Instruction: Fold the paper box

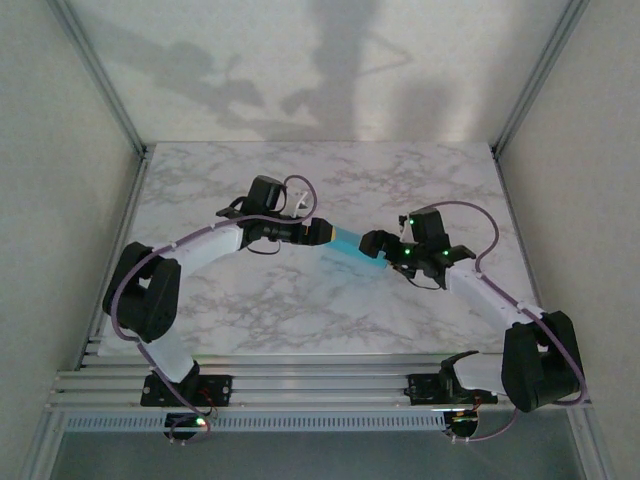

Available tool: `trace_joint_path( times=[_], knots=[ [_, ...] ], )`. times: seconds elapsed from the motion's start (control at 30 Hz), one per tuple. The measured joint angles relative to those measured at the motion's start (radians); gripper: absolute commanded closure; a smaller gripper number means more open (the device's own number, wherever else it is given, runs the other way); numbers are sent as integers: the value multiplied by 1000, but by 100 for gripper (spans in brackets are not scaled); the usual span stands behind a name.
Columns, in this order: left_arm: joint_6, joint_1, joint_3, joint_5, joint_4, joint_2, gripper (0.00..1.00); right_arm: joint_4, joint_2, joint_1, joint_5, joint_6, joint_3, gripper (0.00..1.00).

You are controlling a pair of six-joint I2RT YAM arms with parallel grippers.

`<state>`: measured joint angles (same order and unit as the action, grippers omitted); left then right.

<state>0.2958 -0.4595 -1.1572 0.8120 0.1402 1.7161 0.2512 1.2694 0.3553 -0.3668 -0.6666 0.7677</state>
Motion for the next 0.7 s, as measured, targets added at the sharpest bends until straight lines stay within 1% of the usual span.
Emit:
trace_joint_path(
  times=[0.27,0.7],
  knots=[
    [27,-4,0,0,0,0,1,40,5,-49,-29,29,71,1],
    [80,-4,-77,-30,11,11,1,64,90,-81,-47,58,150,1]
  ],
)
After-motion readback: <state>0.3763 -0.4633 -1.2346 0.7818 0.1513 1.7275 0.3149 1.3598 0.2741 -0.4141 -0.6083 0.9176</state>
